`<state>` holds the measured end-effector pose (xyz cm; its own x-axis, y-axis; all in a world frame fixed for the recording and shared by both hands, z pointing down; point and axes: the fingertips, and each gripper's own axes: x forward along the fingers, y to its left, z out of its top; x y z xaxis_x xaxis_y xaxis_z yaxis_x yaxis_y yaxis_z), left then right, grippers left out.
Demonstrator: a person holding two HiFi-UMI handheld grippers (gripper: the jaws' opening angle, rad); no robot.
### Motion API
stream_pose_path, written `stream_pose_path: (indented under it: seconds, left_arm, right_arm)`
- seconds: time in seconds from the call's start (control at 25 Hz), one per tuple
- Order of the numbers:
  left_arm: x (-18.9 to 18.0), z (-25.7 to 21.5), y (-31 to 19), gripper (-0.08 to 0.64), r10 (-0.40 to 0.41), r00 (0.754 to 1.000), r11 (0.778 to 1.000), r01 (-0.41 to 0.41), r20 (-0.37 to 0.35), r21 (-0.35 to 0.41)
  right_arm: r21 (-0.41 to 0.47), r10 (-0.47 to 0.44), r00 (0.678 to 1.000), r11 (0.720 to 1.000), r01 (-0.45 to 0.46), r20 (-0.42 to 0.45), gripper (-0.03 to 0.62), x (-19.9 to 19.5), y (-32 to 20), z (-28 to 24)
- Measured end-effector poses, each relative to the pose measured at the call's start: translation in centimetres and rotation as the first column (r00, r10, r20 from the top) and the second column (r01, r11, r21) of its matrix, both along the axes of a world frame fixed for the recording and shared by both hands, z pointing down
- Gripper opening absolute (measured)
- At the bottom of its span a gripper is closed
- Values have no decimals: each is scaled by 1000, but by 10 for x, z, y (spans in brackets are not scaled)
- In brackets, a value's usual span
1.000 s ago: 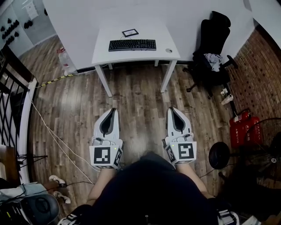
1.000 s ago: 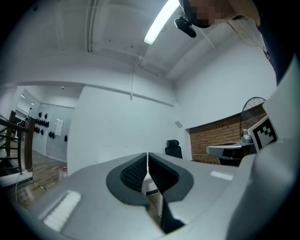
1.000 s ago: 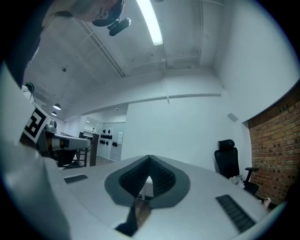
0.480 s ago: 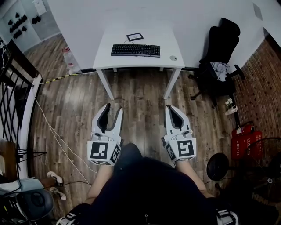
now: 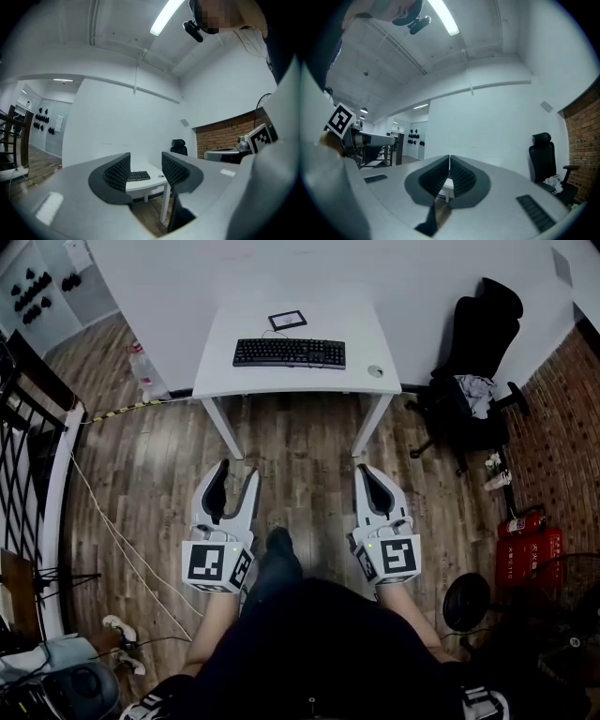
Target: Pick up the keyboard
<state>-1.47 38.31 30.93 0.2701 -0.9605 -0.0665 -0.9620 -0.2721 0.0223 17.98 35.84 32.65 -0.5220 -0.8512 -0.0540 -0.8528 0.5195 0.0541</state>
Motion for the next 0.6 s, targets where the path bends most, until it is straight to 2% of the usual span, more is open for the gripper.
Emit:
stream_pose_path:
  seconds: [0.16, 0.6]
  left_arm:
    - [-20, -6, -41, 196, 2, 1000, 999, -3, 16, 49]
    - [-70, 0, -169, 196, 71, 997, 997, -71, 9, 13]
  right_arm:
    - [-6, -4, 1000, 1000, 4, -14, 12, -20, -41, 4]
    - [7, 37, 998, 999, -37, -59, 12, -70, -153, -6]
